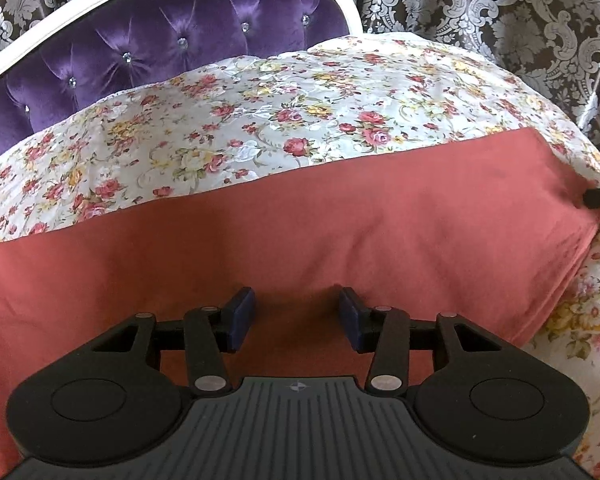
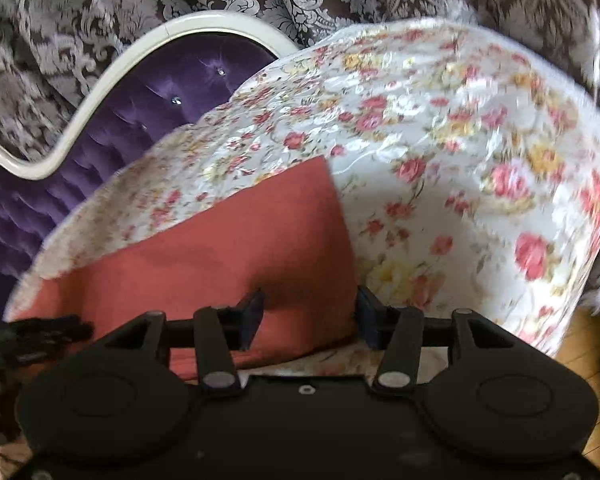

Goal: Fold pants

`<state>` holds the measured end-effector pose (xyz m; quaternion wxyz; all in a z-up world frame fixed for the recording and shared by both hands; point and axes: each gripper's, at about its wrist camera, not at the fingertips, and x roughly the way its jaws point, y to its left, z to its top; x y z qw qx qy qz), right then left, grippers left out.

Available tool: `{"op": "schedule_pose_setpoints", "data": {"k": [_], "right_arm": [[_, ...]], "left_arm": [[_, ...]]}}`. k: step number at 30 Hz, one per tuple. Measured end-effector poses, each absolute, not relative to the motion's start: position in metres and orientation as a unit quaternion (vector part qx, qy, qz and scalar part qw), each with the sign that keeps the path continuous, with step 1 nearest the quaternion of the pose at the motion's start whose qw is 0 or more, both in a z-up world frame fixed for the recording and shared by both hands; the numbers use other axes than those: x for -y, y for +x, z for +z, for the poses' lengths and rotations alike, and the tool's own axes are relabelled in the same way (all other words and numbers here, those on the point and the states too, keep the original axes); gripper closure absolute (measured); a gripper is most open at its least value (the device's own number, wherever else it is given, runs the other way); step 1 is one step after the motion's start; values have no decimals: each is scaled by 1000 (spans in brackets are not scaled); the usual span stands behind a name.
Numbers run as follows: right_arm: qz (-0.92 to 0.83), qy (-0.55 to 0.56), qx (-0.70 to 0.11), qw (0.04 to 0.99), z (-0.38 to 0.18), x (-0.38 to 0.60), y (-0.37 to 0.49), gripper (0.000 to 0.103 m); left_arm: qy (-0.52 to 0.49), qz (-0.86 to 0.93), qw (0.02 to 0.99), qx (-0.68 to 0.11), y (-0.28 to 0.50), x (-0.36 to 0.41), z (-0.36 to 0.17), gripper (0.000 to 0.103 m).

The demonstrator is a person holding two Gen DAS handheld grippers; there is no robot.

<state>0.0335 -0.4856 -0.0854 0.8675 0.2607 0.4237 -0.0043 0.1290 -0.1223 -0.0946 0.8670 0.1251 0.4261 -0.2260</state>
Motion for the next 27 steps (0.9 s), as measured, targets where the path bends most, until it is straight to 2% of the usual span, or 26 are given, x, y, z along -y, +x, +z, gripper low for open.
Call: {"op": "schedule_pose_setpoints", "data": {"k": [1, 2, 4, 6, 10, 18, 21, 23, 27], "right_arm": [[2, 272, -424, 864, -86, 486, 32, 78], [9, 287, -426, 858, -88, 487, 31, 86], [18, 320, -424, 847, -94, 485, 31, 86], [3, 295, -419, 859, -87, 474, 29, 86], [-21, 269, -383, 883, -57, 465, 29, 86], [1, 214, -351, 912, 9, 444, 36, 86], [0, 203, -346, 916, 23, 437, 38, 86], [-1, 197, -344, 918, 31, 432, 42, 86], [3, 173, -338, 925, 51, 412, 51, 86]], "left_arm": [[124, -226, 867, -426, 130, 122, -94, 58], [123, -227, 867, -426, 130, 122, -95, 58], [121, -228, 866, -428, 131, 121, -94, 58], [113, -226, 864, -435, 133, 120, -90, 58], [75, -230, 865, -439, 143, 119, -81, 59], [65, -220, 881, -413, 166, 147, -78, 59], [91, -212, 862, -452, 181, 165, -94, 57], [130, -220, 869, -424, 177, 174, -95, 56], [90, -219, 875, -423, 173, 148, -82, 57]]}}
